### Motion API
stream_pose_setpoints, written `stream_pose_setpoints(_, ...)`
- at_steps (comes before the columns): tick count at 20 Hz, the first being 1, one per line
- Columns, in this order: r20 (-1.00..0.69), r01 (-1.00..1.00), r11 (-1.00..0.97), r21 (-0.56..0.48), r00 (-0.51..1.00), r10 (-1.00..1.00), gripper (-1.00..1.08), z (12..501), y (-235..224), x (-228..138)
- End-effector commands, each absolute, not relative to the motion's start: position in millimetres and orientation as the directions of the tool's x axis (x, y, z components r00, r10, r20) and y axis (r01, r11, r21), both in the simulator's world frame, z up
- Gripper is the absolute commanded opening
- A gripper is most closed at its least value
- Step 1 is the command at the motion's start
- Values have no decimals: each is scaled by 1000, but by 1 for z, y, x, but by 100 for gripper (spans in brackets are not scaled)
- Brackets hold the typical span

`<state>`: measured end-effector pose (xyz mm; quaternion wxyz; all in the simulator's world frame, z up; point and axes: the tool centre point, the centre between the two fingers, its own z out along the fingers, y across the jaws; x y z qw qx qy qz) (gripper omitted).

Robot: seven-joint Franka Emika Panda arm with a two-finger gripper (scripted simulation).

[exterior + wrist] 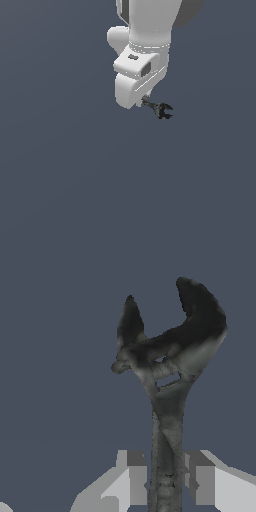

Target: Pick up the object and move it to a goal position.

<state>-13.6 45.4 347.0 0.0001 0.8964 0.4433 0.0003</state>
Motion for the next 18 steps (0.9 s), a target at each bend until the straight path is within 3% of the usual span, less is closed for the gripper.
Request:
stream_pose_setpoints(1, 0, 795, -607, 0, 607, 795, -100, 376, 44, -19)
stream_pose_setpoints(9, 0, 794, -608, 0, 608, 794, -100, 452, 39, -29)
stream_pose_setpoints(18, 0, 793, -610, 0, 610, 793, -100, 494, 36, -33)
